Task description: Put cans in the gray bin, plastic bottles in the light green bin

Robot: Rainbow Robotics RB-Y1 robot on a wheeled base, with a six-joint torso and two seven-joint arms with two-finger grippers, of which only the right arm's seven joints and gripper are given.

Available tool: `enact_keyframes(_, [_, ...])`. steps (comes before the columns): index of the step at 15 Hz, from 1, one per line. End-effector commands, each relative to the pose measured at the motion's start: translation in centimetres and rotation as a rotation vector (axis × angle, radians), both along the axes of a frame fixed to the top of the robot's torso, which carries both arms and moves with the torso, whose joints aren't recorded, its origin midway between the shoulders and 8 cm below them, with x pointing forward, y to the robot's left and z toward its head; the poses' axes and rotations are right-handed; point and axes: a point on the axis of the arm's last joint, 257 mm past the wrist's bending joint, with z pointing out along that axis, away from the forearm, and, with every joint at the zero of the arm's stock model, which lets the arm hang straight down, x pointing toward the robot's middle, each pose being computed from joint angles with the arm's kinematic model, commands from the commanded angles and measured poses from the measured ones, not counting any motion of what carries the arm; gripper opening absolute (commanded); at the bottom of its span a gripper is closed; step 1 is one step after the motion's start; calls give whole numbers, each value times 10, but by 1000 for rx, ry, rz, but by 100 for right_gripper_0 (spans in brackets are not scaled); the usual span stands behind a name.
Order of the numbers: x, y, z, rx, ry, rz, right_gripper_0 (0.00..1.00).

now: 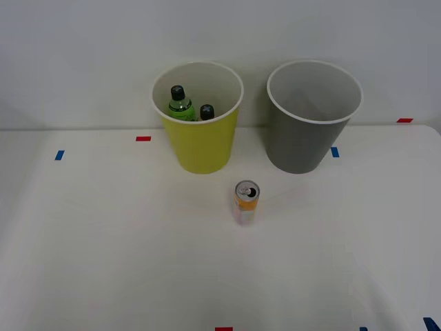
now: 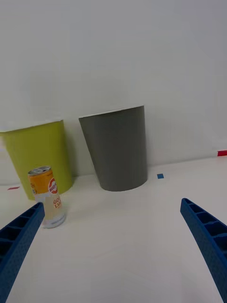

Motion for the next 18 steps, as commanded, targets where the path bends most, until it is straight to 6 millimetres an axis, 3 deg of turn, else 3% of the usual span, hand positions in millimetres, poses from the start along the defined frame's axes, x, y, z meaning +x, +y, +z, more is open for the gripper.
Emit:
enact_keyframes(1, [-6,0,-4,-4,34,70,100])
enact_keyframes(18, [-1,10,-4,-41,21,99,100])
